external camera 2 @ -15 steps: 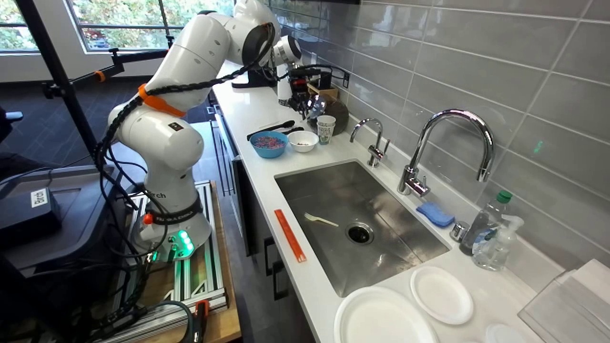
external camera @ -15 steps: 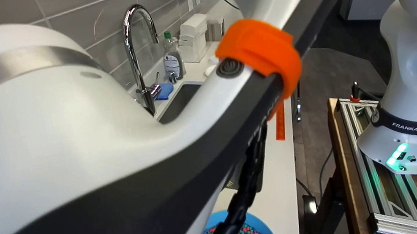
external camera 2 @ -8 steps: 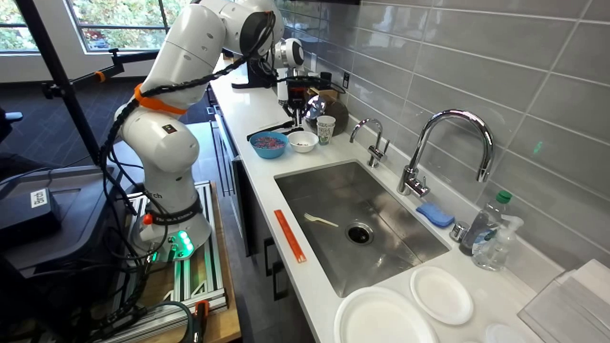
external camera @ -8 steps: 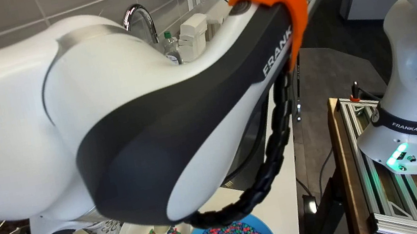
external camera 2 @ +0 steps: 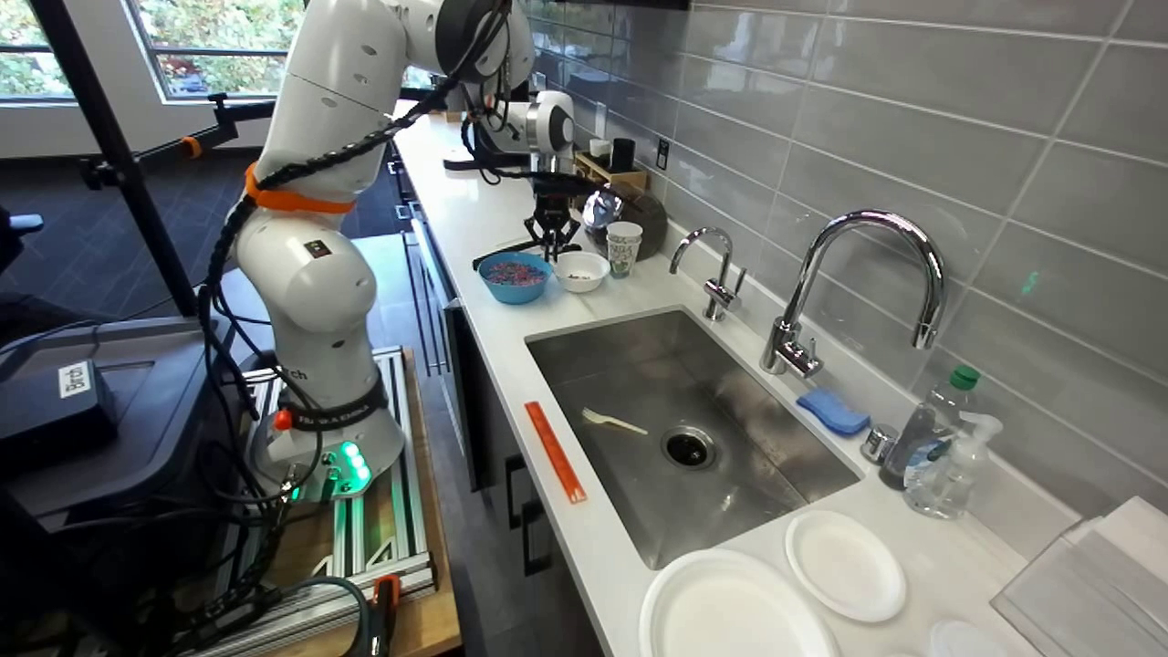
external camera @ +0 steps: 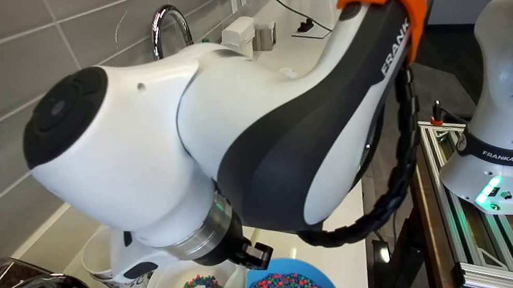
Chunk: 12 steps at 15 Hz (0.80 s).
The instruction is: Stir the content of the blue bowl with the spoon
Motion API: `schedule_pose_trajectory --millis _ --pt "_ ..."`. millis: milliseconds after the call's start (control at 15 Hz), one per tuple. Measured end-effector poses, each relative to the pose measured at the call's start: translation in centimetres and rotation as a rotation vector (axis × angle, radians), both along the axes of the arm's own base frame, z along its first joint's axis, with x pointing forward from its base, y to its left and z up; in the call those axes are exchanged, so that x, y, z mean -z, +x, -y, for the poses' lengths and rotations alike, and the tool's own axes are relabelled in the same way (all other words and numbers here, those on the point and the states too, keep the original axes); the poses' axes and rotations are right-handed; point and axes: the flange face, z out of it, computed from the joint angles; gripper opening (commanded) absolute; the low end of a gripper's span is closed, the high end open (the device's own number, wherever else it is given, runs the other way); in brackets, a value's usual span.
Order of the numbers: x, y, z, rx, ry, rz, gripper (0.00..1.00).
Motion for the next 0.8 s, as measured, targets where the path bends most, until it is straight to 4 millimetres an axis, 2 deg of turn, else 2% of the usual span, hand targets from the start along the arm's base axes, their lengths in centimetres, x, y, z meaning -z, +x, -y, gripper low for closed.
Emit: schedule_pose_trajectory --millis 400,800 --pt "0.8 -3.8 2.1 -0.003 -0.028 -0.036 0.04" --pt "1.2 -5.7 1.8 -0.037 -0.038 -0.055 0.04"
